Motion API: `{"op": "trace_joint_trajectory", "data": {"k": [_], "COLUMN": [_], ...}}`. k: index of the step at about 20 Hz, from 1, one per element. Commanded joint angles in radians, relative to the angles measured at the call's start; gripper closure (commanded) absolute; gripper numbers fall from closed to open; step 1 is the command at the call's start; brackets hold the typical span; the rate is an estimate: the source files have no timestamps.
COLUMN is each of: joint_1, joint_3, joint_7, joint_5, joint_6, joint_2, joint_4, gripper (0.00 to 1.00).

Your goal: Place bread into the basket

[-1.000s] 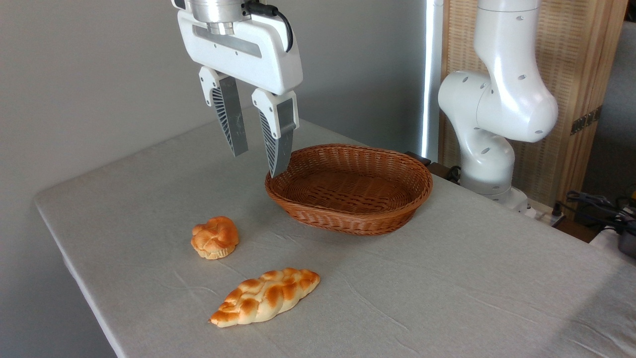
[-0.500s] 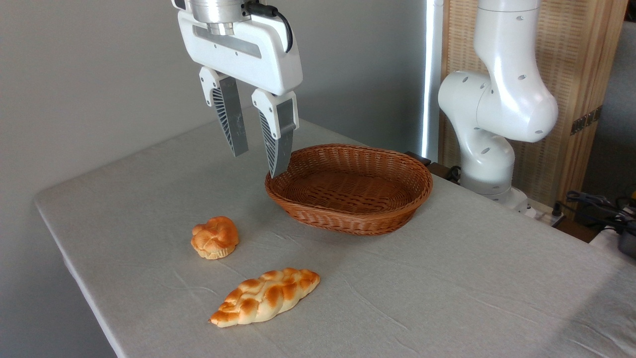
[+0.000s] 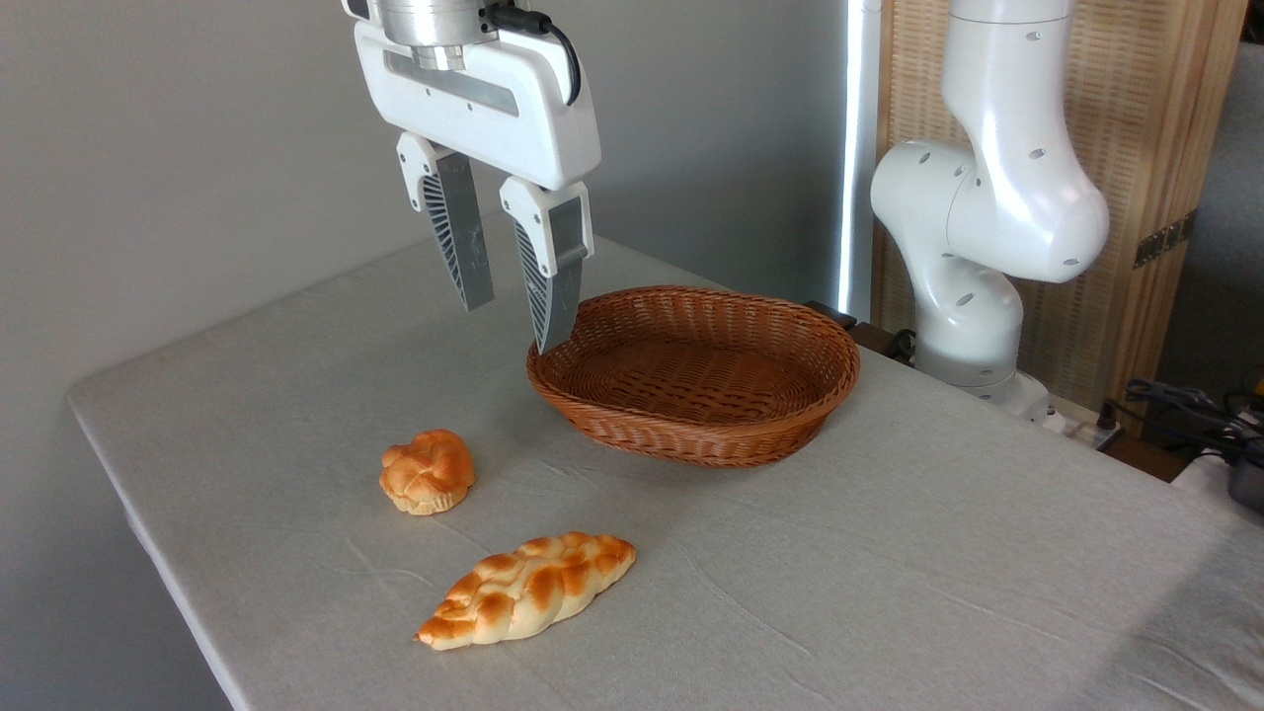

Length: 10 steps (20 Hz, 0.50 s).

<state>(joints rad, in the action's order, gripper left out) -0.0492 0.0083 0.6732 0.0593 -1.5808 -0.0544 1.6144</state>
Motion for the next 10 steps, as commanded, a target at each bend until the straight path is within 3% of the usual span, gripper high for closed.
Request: {"op": "trace_joint_trajectory", "data": {"k": [1, 10], "joint_1": [0.002, -0.001], "joint_3": [0.004, 0.002], "joint_7": [0.022, 0.016], "joint_5": [-0.01, 0.001], "joint_6": [0.022, -0.057], "joint_2": [-0.005, -0.001], "joint_4": [-0.001, 0.016], "gripper": [0.0, 0.0]}}
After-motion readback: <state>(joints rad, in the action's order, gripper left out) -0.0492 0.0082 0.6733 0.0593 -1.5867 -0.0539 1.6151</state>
